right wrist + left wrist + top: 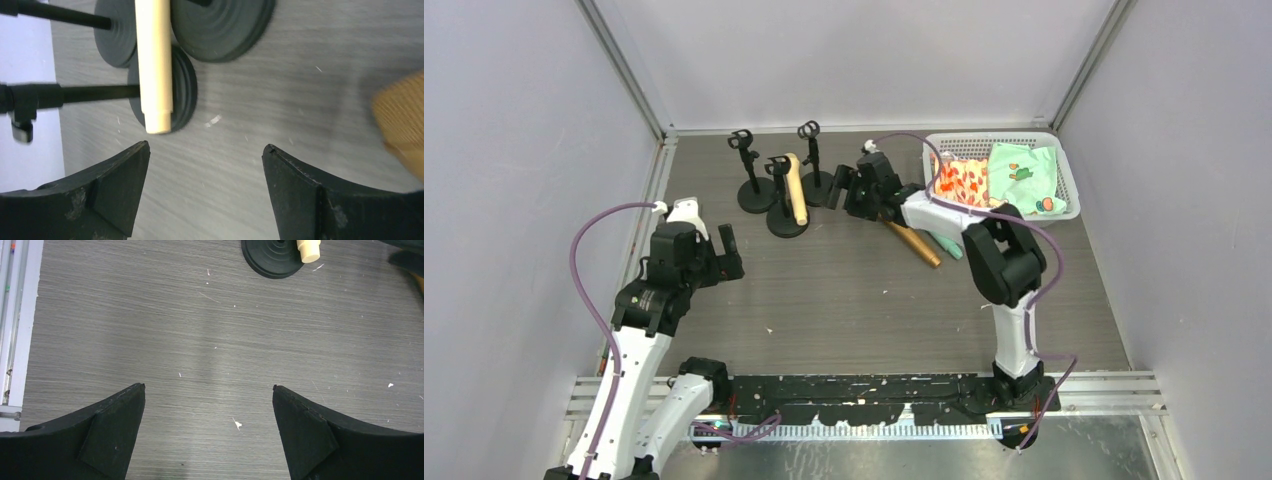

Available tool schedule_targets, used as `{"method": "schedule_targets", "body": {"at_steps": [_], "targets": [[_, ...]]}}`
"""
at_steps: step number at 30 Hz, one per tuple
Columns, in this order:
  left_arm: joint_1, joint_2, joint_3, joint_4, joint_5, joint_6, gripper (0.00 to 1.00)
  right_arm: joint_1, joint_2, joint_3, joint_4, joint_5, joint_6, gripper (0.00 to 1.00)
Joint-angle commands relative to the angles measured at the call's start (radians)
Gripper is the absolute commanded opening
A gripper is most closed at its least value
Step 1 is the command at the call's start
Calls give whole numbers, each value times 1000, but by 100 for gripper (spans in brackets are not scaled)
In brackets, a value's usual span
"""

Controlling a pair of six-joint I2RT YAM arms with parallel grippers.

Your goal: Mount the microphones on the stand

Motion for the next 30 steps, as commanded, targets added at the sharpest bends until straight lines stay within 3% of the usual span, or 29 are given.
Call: {"method": "schedule_targets", "body": {"at_steps": [1,8,19,30], "targets": [[6,-8,-1,23,3,-3,100,28,95,139,190,3,76,87],[7,-6,-4,27,7,-4,100,32,257,253,236,-8,154,86],[6,-4,-4,30,9,-6,100,40,380,353,229,-51,218,85],[7,1,-6,31,12,-6,99,59,493,462,229,-116,290,70]]}}
